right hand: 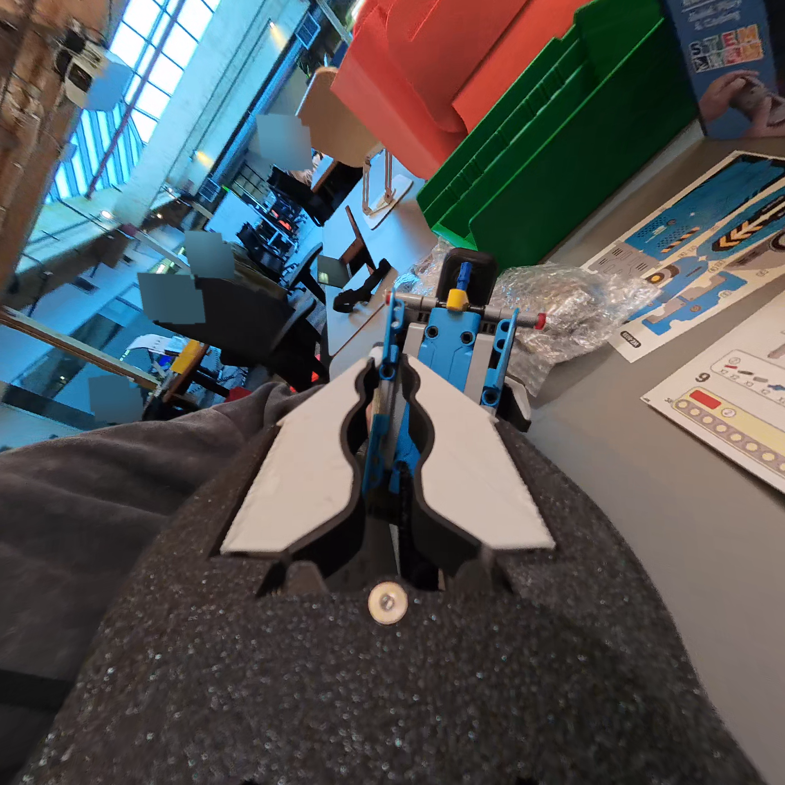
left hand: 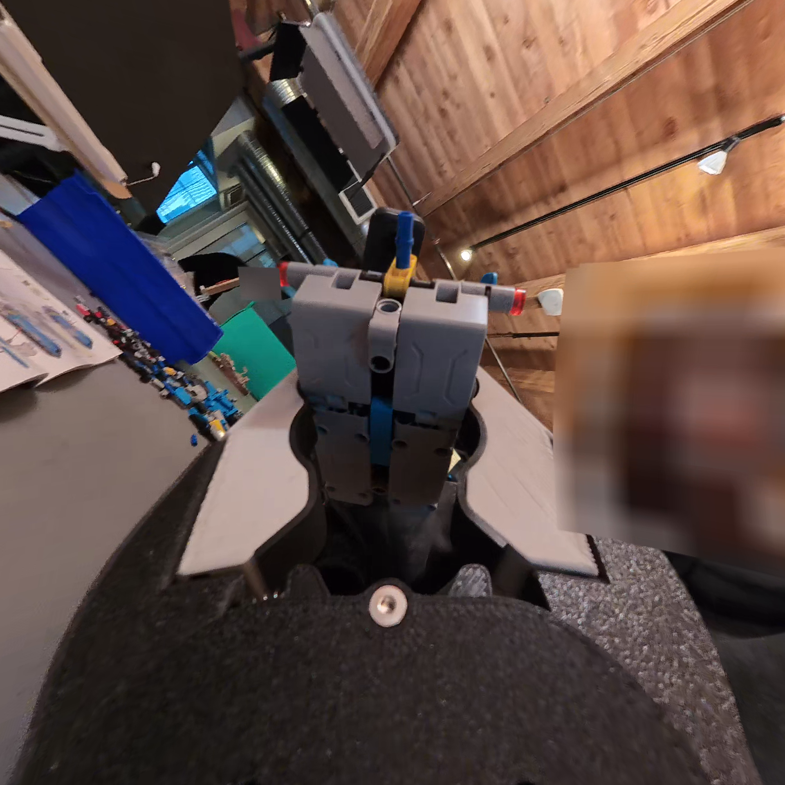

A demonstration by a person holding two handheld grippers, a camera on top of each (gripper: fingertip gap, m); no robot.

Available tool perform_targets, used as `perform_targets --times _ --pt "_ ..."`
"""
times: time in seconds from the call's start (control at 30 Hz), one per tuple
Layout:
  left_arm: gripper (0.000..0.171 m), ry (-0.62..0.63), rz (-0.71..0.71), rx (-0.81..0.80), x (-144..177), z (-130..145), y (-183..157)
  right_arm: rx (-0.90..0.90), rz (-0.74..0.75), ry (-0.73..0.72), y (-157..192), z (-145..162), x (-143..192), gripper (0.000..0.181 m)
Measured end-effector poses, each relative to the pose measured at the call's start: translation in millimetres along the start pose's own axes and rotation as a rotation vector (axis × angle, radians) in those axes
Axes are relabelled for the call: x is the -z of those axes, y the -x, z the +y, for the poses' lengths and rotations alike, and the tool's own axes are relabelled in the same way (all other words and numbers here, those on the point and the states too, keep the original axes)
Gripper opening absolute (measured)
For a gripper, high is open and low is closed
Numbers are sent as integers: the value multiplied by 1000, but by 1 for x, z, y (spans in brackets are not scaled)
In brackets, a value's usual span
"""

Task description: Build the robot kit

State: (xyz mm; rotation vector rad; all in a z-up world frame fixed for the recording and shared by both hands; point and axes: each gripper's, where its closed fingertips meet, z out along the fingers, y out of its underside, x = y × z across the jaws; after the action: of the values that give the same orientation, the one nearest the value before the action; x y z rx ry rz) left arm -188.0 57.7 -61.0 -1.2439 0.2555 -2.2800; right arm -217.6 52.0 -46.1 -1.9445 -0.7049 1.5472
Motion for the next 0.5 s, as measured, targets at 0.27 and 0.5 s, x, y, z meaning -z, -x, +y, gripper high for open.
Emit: perform_targets --times 0.27,0.5 --pt "71 -26 27 -40 6 -11 -15 108 39 -58 20 -20 7 24" --pt "67 -10 -5 -78 4 -7 -12 417 164 69 19 5 5 18"
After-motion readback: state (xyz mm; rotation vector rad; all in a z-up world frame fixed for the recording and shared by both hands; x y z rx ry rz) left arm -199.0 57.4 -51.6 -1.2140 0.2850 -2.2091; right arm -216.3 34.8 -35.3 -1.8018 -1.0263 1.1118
